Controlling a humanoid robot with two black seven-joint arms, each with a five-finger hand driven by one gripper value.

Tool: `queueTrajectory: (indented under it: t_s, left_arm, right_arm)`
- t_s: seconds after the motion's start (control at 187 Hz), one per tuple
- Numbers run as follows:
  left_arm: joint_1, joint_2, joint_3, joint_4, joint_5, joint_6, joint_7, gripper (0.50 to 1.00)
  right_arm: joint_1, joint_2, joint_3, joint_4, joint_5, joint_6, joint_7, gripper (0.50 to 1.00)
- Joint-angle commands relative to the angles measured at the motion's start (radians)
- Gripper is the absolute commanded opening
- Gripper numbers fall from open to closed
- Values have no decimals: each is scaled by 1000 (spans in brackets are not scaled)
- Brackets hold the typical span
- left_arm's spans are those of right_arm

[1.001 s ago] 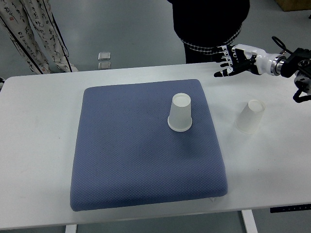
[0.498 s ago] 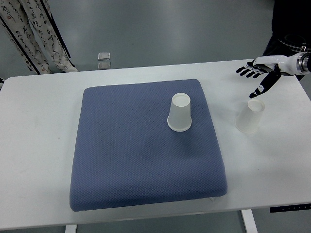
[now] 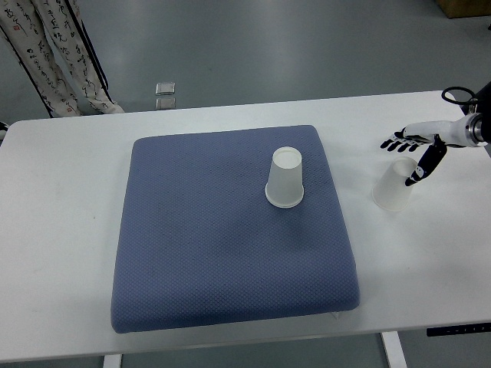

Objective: Stack paper cups
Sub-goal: 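Lower the right hand around the standing white cup and close fingers, then lift the cup with the right hand and carry it over the inverted cup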

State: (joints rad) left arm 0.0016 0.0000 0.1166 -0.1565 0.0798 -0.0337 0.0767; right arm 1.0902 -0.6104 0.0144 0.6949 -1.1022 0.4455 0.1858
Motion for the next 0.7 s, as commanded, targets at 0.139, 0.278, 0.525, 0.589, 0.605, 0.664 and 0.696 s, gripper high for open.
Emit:
queueTrajectory:
  t_s: [0.139,0.278,0.525,0.589,0.605,0.664,0.696]
  left_arm:
    - [0,0,0,0,0,0,0,1000]
    - [0,0,0,0,0,0,0,1000]
    - [0,0,0,0,0,0,0,1000]
    - [0,0,0,0,0,0,0,1000]
    - [0,0,0,0,0,0,0,1000]
    - [0,0,0,0,0,0,0,1000]
    - [0,0,0,0,0,0,0,1000]
  right_arm:
    - [-23,21,-2,-2,-8,-36,0,901]
    - [-32,23,-2,-2,-8,-36,1,815]
    - [-33,24,-24,-2,-30,-48,6,656]
    - [-33,24,-24,-2,-34,-50,8,639]
    - [-33,24,-24,-2,-38,-48,8,625]
    - [-33,24,-24,-2,-42,-50,9,607]
    - [-32,24,-24,-2,-42,-50,9,592]
